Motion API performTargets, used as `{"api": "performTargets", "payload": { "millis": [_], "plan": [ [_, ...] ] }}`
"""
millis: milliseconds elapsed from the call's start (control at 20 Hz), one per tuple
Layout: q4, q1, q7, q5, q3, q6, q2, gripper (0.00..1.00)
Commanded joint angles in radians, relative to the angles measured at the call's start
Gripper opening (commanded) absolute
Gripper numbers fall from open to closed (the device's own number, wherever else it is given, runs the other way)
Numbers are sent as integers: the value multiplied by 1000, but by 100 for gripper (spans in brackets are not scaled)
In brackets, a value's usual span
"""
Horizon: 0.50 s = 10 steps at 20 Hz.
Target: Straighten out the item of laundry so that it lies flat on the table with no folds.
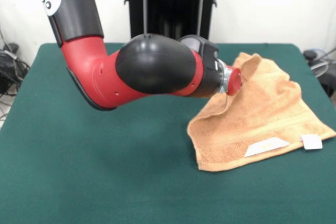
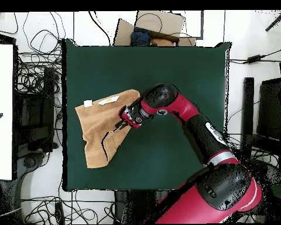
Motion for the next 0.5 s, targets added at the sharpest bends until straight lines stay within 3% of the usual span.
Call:
{"api": "performTargets", "payload": {
  "millis": [50, 500],
  "plan": [
    [4, -11, -117, -6, -30, 62, -43, 0],
    [-2, -15, -140, -9, -31, 64, -29, 0]
  ]
}}
